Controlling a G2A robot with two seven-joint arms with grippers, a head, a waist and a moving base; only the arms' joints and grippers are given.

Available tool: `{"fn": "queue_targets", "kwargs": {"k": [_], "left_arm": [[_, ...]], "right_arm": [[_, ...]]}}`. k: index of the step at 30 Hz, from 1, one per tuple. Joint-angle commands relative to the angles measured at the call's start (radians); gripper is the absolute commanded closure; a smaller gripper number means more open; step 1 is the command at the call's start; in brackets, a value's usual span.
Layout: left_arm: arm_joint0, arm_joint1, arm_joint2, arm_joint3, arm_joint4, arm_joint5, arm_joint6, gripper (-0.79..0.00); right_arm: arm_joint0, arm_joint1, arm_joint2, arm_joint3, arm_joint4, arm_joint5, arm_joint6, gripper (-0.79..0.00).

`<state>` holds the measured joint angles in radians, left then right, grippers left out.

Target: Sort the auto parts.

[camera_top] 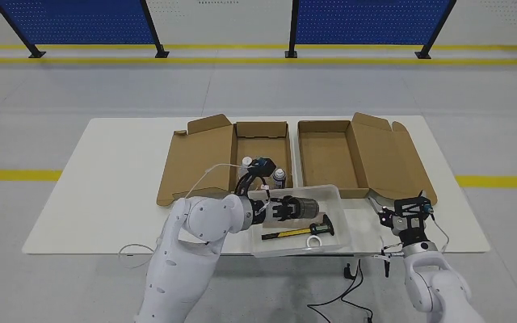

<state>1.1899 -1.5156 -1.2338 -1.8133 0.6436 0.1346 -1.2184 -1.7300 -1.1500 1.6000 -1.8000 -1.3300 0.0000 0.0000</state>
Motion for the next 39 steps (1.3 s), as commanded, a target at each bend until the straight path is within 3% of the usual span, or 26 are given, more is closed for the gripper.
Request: {"fn": "queue_targets", "kwargs": {"k": [1,13,23,35,39], "left_arm": [[0.002,0.005,0.001,-0.005,0.027,0.014,-0.001,0.000],[0.005,0.022,0.024,-0.005,-0.004,0.023,0.018,0.000],[-0.034,0.031,0.051,0.021,-0.014,0.041,0.056,0.000],[-0.127,0.036,0.057,0.072,0.030,0.217,0.114,0.000],[-0.174,0.034,0.086,0.127,0.093,0.313,0.120,0.000]], "right_arm": [[0.000,0.000,0.000,0.000,0.000,0.000,0.000,-0.785],[0.000,0.000,0.000,0.000,0.000,0.000,0.000,-0.785],[0.000,0.000,0.000,0.000,0.000,0.000,0.000,-0.785],[0.000,0.000,0.000,0.000,0.000,0.000,0.000,-0.785],[0.000,0.000,0.000,0.000,0.000,0.000,0.000,-0.785]]}}
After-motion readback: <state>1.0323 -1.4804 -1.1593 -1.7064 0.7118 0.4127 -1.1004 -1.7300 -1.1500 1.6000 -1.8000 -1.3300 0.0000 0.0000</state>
